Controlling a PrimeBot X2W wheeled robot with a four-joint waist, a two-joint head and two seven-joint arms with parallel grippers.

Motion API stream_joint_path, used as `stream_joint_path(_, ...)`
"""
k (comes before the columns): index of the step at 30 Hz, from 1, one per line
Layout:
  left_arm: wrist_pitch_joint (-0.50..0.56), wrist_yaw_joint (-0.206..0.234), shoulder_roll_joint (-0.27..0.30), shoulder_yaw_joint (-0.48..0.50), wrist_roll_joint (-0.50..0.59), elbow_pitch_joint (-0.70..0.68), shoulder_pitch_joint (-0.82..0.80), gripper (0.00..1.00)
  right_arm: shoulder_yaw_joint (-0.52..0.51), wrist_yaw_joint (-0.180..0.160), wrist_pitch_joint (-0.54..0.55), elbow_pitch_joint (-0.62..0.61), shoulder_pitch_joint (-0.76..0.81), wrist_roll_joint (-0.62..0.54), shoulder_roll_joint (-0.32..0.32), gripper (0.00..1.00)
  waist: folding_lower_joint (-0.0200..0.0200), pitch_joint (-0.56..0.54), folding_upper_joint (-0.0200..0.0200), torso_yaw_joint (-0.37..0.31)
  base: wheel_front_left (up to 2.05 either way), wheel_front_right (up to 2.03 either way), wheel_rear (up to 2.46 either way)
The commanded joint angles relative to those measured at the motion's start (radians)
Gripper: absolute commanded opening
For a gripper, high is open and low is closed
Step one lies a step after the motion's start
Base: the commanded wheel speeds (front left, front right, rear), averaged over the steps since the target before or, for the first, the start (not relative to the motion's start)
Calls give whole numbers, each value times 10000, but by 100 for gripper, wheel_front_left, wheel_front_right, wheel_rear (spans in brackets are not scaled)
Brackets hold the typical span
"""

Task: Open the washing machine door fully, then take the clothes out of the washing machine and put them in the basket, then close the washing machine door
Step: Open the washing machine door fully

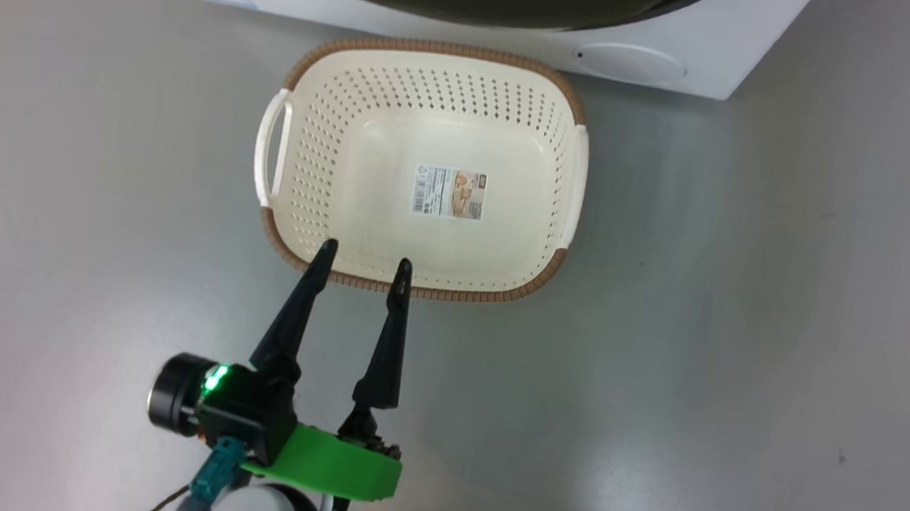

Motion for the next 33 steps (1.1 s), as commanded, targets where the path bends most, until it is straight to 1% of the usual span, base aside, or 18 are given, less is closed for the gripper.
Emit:
stream_joint_path(1,-90,79,114,200,-135,-298,-178,100,-42,75,184,-74,-168,-78,132,0,0,233,0,119,0,0,0)
stream_joint_path(8,-90,190,114,44,-271,-337,-377,100,-101,75,484,410,-710,-521,232,0,0,491,0,294,0,0,0)
stream_joint_path(15,-90,262,114,-38,-346,-325,-474,100,-218,75,736,461,-758,-753,483,0,0,524,0,376,0,0,0)
stream_joint_path(25,-90,257,114,31,-302,-225,-255,100,-267,75,1141,-117,682,-1143,856,0,0,-212,0,224,0,0,0)
stream_joint_path(31,-90,189,114,149,-256,-106,-55,100,-473,75,1267,-625,1719,-1087,1278,0,0,-699,0,55,0,0,0)
stream_joint_path(33,-90,175,114,167,-248,-94,-24,100,-496,75,1290,-687,1868,-1119,1324,0,0,-776,0,35,0,0,0)
